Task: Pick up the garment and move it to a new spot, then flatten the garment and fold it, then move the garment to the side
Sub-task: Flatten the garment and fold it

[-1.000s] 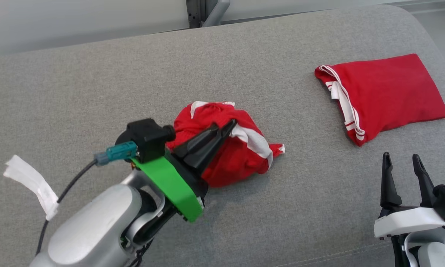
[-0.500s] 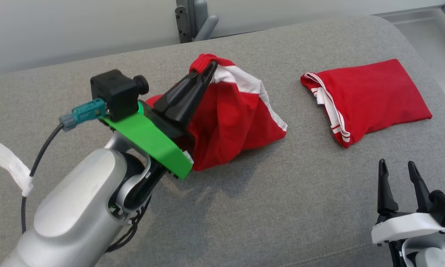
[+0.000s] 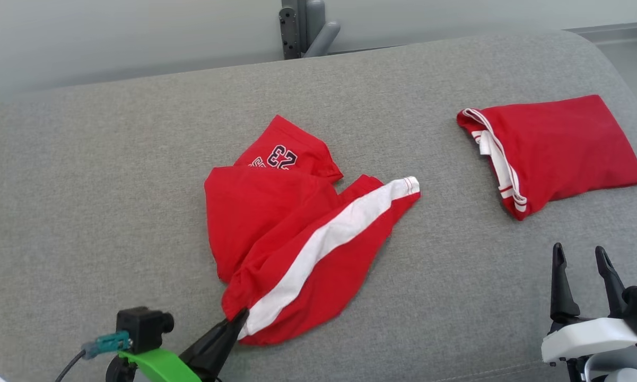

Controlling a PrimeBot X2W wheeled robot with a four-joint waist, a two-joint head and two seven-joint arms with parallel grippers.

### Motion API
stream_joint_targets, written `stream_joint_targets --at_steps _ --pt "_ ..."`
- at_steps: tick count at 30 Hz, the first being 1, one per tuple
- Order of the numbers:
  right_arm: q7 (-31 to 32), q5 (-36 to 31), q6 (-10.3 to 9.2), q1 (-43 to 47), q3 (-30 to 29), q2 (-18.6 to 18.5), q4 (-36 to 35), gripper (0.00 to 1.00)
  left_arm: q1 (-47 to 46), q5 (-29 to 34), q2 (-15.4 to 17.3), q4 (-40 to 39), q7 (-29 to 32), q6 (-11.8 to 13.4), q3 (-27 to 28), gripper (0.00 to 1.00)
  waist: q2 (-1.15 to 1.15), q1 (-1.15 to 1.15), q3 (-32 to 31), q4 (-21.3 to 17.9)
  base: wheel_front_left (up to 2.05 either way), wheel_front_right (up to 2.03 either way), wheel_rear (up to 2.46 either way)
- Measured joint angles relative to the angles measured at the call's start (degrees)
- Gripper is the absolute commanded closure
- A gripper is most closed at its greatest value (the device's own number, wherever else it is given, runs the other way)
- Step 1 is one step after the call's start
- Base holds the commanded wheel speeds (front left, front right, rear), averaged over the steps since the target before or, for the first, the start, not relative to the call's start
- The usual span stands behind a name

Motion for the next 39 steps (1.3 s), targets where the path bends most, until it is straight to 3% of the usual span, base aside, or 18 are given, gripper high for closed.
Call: stream_joint_targets --at_steps 4,10,12,17,20,21,24,25,26,27,28,36,39 --pt "0.0 -1.1 0.00 0.1 -0.2 0.0 0.2 0.00 1.8 -1.6 0.1 3.1 -2.7 -0.5 1.0 1.00 0.00 0.00 0.1 2.3 0.00 0.00 0.00" --pt "0.0 -2.0 0.00 -0.1 -0.2 0.0 0.3 0.00 0.6 -1.2 -2.6 8.7 -4.8 -1.5 0.7 0.99 0.00 0.00 0.1 5.9 0.00 0.00 0.00" --pt "0.0 -2.2 0.00 -0.1 -0.2 0.0 0.4 0.00 -0.3 -0.6 -3.5 10.8 -5.3 -1.7 0.6 0.79 0.00 0.00 0.1 7.0 0.00 0.00 0.00" --pt "0.0 -2.4 0.00 -0.1 -0.3 0.0 0.6 0.00 -1.5 -0.3 -5.3 14.0 -6.1 -2.4 -0.3 0.59 0.00 0.00 -0.2 9.3 0.00 0.00 0.00" --pt "0.0 -2.5 0.00 -0.1 -0.5 0.0 0.6 0.00 -1.7 -0.2 -5.4 15.5 -6.4 -2.7 -0.7 0.27 0.00 0.00 -0.4 10.2 0.00 0.00 0.00" --pt "0.0 -2.5 0.00 -0.1 -0.5 0.0 0.6 0.00 -1.7 0.1 -5.4 16.0 -6.7 -2.8 -0.9 0.24 0.00 0.00 -0.5 10.5 0.00 0.00 0.00" --pt "0.0 -2.5 0.00 0.0 -0.6 0.0 0.6 0.00 -1.8 0.4 -5.4 17.2 -7.0 -2.9 -1.1 0.34 0.00 0.00 -0.7 10.9 0.00 0.00 0.00" --pt "0.0 -2.5 0.00 0.0 -0.7 0.0 0.6 0.00 -1.8 0.6 -5.4 17.8 -7.2 -2.9 -1.2 0.31 0.00 0.00 -0.7 11.1 0.00 0.00 0.00" --pt "0.0 -2.6 0.00 0.1 -0.7 0.0 0.6 0.00 -2.0 0.8 -5.4 18.5 -7.3 -2.9 -1.2 0.23 0.00 0.00 -0.8 11.3 0.00 0.00 0.00" --pt "0.0 -2.7 0.00 0.1 -0.8 0.0 0.7 0.00 -2.2 1.1 -5.4 19.1 -7.5 -2.9 -1.3 0.03 0.00 0.00 -0.8 11.5 0.00 0.00 0.00" --pt "0.0 -2.8 0.00 0.1 -0.8 0.0 0.7 0.00 -2.4 1.2 -5.5 19.5 -7.8 -2.9 -1.3 0.00 0.00 0.00 -0.9 11.6 0.00 0.00 0.00" --pt "0.0 -3.1 0.00 0.1 -1.4 0.0 0.9 0.00 -3.0 2.4 -6.1 21.6 -9.0 -3.0 -1.1 0.00 0.00 0.00 -1.3 12.9 0.00 0.00 0.00" --pt "0.0 -3.4 0.00 0.3 -1.8 0.0 0.6 0.00 -2.9 4.8 -5.9 20.9 -9.7 -1.4 0.6 0.00 0.00 0.00 -1.6 13.4 0.00 0.00 0.00"
